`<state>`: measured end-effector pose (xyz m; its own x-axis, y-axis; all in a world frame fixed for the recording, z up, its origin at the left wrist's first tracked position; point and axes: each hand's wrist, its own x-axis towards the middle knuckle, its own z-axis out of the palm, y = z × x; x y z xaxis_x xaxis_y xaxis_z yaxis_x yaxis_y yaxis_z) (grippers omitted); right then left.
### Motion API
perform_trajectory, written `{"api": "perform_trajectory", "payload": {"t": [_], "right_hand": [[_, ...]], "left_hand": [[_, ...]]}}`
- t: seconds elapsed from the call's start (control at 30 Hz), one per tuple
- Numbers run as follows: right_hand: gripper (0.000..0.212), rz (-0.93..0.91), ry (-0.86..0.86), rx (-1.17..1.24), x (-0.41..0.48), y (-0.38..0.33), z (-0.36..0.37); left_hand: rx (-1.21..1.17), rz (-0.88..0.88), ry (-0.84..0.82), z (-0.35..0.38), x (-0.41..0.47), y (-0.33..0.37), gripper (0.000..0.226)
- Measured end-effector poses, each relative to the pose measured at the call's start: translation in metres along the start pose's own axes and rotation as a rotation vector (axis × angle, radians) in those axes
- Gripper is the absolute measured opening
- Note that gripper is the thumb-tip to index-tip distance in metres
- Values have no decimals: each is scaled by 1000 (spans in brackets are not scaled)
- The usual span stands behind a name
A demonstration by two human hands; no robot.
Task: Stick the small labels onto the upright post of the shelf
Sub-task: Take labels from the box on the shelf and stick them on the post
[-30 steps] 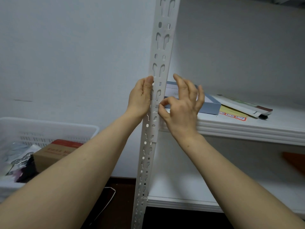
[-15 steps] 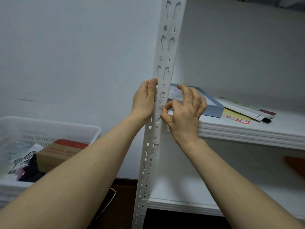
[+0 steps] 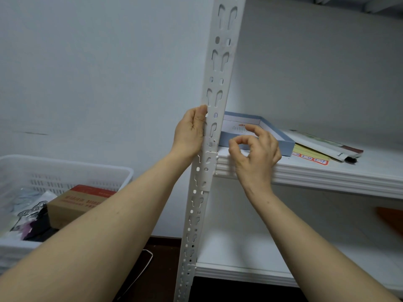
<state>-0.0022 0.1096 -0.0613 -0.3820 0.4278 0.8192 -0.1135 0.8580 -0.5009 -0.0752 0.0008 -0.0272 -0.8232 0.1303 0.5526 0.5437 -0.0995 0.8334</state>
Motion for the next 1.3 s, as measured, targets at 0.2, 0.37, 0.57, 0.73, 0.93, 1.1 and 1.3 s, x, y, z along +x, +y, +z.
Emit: {"api": "perform_trajectory", "payload": {"t": [0.2,0.37,0.57,0.73,0.93,1.1,1.3], "right_hand": [[22,411,-137,569,12,-10,-23],[38,562,-221,800,15,-18,-37],[48,706,-288,918,14,-19,-44],[32,726,-310,929,13,-20,-47],[47,662,-357,864,9,-23,-46],[30,586,-377,761,2,-26,-47],[17,483,-260,746,1,-23,-35]], "left_hand": [[314,156,136,1,-12,-5,27],[254,619,63,13,-37,-2,37],[132,606,-28,19,-41,0,32],[54,498,-41,20,-45,2,21],[87,442,-45,14,-47,7,13],[174,307,-54,6,-39,7,10],[79,74,-4,-2,-37,7,25]]}}
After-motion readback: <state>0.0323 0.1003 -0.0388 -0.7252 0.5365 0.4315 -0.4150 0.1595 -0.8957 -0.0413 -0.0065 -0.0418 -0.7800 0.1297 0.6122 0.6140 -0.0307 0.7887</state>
